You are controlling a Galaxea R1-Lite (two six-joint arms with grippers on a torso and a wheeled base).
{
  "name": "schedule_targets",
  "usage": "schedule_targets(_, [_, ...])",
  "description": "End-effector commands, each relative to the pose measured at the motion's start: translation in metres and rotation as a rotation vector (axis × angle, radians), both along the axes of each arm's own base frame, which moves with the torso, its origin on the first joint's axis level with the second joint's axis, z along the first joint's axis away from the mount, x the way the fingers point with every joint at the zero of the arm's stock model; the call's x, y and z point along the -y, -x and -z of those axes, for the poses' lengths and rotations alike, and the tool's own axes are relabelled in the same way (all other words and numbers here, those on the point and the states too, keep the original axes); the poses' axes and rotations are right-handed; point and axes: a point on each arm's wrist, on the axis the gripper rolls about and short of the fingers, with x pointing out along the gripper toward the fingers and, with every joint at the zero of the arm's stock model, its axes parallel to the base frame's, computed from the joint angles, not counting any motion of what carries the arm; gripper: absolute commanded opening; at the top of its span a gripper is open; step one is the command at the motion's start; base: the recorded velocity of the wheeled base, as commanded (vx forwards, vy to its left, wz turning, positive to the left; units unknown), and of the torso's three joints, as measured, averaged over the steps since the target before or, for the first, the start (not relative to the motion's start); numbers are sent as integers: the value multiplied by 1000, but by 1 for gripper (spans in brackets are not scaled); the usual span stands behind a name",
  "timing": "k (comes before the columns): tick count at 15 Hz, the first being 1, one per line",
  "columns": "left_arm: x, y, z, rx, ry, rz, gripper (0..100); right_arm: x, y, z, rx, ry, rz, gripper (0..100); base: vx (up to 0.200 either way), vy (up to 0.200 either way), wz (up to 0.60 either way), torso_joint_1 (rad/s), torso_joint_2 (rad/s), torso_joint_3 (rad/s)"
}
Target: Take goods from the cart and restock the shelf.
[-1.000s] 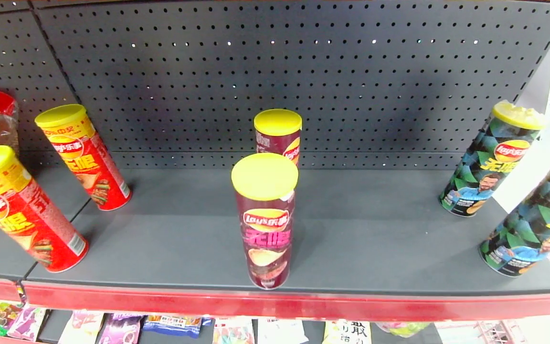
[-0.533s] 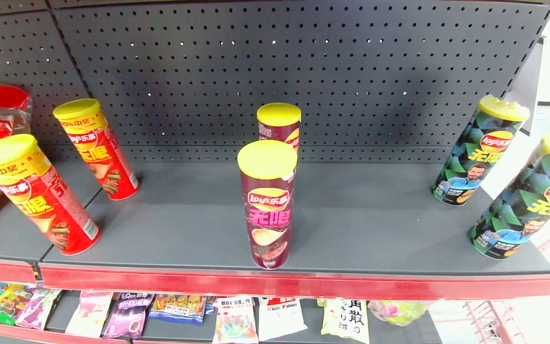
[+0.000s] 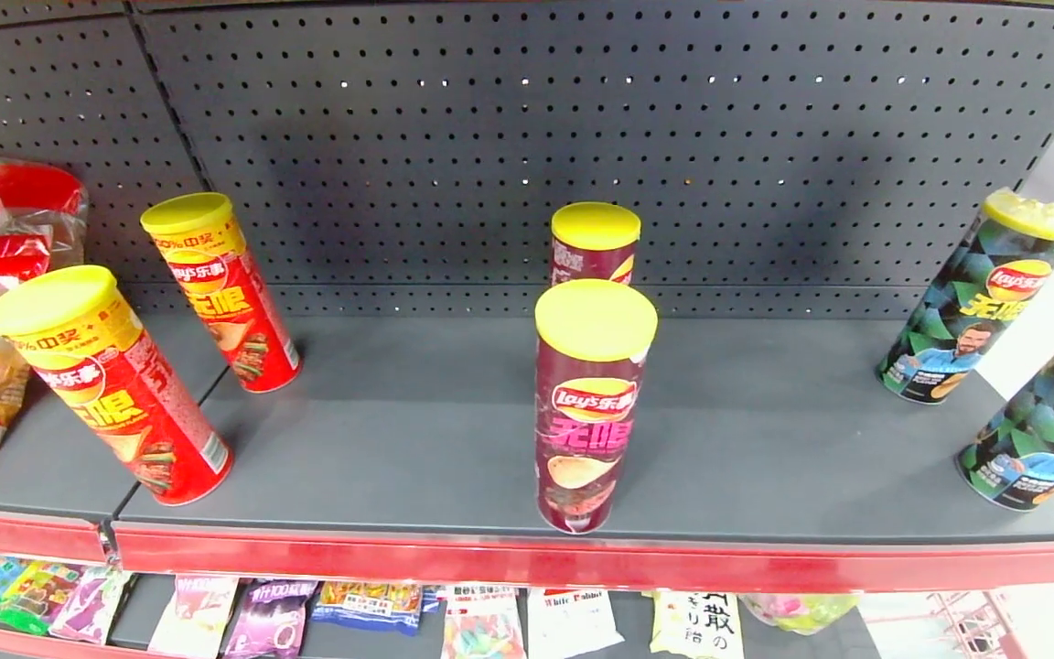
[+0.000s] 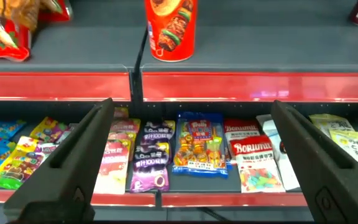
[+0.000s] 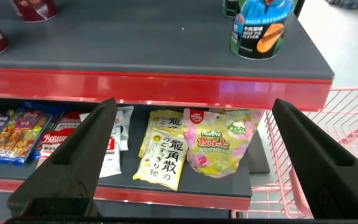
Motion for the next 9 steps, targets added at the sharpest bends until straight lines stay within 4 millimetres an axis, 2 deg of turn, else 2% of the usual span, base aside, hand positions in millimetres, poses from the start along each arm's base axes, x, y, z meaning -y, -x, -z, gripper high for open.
schedule_targets(1, [0, 0, 0, -2, 0, 0, 100, 0, 0, 0, 0, 0, -2, 100, 0, 0, 0, 0, 0, 0])
schedule_targets(9, [0, 0, 0, -2, 0, 0, 100, 0, 0, 0, 0, 0, -2, 100, 0, 0, 0, 0, 0, 0])
